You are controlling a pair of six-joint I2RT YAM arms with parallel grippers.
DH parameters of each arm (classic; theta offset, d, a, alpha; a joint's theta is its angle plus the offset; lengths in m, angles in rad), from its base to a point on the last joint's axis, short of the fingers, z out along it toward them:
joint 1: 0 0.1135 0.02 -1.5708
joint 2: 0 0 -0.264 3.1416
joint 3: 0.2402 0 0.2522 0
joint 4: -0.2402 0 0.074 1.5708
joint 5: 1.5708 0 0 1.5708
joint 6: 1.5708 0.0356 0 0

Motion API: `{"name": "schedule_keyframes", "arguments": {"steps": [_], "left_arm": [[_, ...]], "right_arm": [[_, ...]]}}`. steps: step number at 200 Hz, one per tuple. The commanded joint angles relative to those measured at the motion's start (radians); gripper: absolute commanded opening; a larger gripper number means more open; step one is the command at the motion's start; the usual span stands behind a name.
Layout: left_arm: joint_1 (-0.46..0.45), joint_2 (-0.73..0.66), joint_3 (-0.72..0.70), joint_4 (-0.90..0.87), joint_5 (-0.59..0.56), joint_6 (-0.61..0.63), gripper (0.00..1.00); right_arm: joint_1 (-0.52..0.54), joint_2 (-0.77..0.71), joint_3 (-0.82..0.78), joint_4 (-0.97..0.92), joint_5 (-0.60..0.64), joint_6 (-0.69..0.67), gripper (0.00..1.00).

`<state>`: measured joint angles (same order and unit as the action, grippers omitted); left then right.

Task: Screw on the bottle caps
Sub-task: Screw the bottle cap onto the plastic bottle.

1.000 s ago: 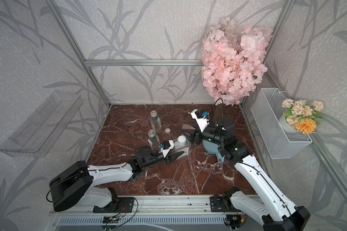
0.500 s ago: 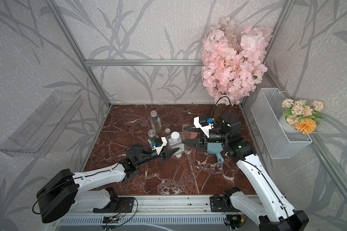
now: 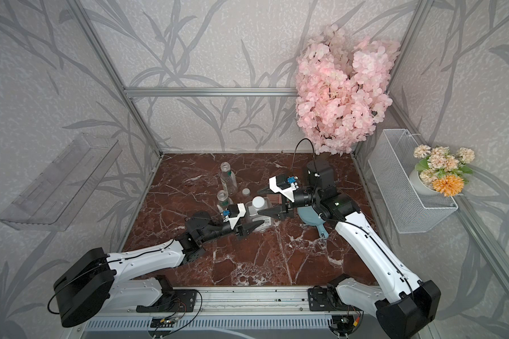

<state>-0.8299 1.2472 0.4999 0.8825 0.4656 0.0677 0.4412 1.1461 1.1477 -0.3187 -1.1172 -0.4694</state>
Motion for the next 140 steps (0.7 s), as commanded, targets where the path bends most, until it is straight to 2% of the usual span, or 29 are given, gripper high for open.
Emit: {"name": "schedule_keyframes", "arguments": {"steps": [1,64,140], "left_arm": [[0.003,-0.003,0.006,0.006,0.016,-0.009,0.23],[0.003,0.012,0.015,0.003,0.017,-0.009,0.23],[0.003,0.024,0.021,0.001,0.018,-0.008,0.23]], "right_arm": [[0.008,0.006,0.028,-0.038,0.020,-0.046,0.68],[0.016,0.018,0.041,-0.071,0.049,-0.074,0.60],[0.019,0.022,0.038,-0.077,0.065,-0.084,0.55]]}}
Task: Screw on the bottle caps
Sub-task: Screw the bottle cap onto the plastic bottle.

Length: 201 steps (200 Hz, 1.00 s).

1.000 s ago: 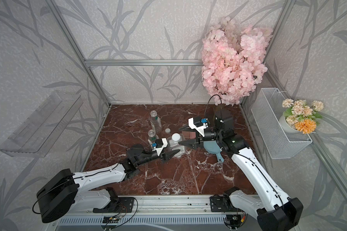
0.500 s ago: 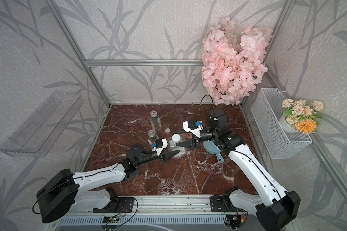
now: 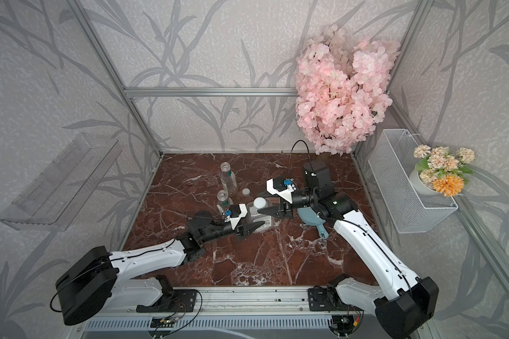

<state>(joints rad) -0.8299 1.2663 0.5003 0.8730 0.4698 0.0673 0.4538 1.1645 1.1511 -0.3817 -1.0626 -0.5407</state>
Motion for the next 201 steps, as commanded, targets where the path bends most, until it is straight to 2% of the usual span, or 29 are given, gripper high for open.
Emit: {"name": "schedule_keyframes", "arguments": {"steps": [1,117,172,201], "left_arm": [[0.003,0.005,0.021,0.010,0.013,-0.007,0.23],[0.003,-0.011,0.017,0.015,-0.008,0.003,0.23],[0.003,-0.030,0.032,0.044,-0.053,0.026,0.22],[0.003,-0.041,0.040,0.068,-0.085,0.039,0.22]], "right_arm": [[0.006,0.004,0.036,-0.014,0.011,-0.012,0.55],[0.008,-0.003,-0.004,-0.026,0.055,-0.016,0.43],[0.006,-0.024,-0.065,0.022,0.110,0.039,0.38],[0.007,-0.046,-0.128,0.106,0.188,0.118,0.36]]}}
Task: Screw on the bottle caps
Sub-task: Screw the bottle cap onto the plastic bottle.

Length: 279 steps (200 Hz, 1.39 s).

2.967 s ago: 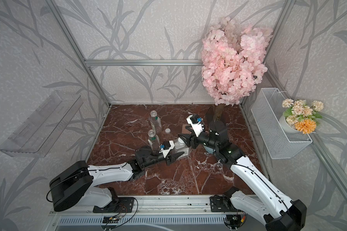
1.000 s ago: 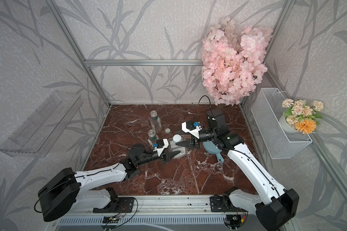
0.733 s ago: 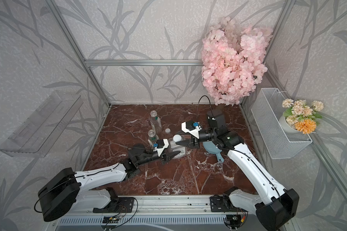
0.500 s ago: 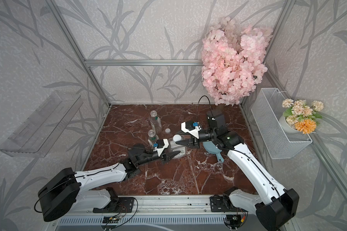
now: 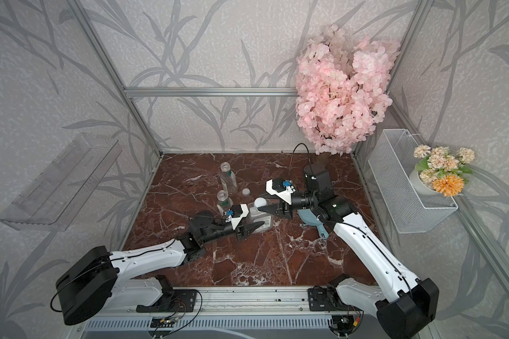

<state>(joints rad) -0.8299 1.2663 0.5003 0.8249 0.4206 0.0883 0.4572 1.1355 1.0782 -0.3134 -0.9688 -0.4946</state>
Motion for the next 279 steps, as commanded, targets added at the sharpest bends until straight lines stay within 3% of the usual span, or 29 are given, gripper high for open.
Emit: {"name": "schedule_keyframes", "arguments": {"steps": [1,73,192,279], "left_arm": [[0.002,-0.042,0.041,0.117,-0.036,0.018,0.22],[0.004,-0.025,0.066,0.159,-0.087,0.027,0.22],[0.003,-0.007,0.060,0.200,-0.197,0.038,0.22],[0.003,0.029,0.028,0.199,-0.225,0.030,0.22]], "right_arm": [[0.003,-0.017,-0.059,0.041,0.097,0.076,0.36],[0.032,-0.048,-0.197,0.228,0.342,0.273,0.32],[0.243,-0.024,-0.342,0.445,0.918,0.488,0.30],[0.270,-0.045,-0.307,0.433,0.933,0.511,0.30]]}}
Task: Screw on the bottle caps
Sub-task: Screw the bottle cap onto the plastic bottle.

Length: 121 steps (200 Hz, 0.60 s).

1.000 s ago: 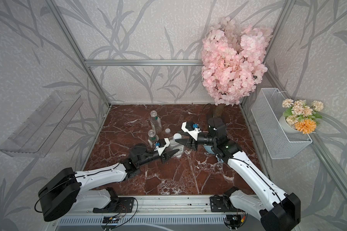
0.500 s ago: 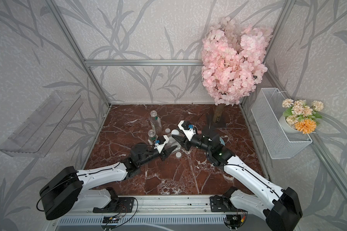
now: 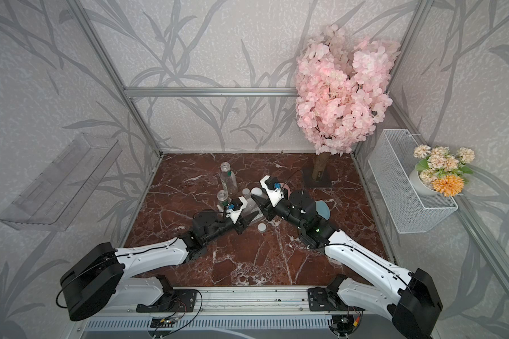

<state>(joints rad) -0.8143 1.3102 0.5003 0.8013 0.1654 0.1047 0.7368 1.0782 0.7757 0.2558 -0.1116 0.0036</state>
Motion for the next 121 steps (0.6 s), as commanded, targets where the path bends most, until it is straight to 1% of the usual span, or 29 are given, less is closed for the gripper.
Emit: {"name": "schedule_keyframes", "arguments": {"steps": [1,38,121], "left_arm": [[-0.012,-0.014,0.028,0.223,0.030,0.014,0.22],[-0.012,0.007,0.019,0.241,0.021,0.004,0.22],[-0.012,0.046,0.022,0.243,0.025,-0.006,0.21]], "right_arm": [[-0.010,0.012,-0.003,-0.139,0.076,0.013,0.30],[-0.010,0.014,0.010,-0.154,0.084,0.010,0.32],[-0.010,-0.012,0.043,-0.184,0.078,-0.008,0.47]]}}
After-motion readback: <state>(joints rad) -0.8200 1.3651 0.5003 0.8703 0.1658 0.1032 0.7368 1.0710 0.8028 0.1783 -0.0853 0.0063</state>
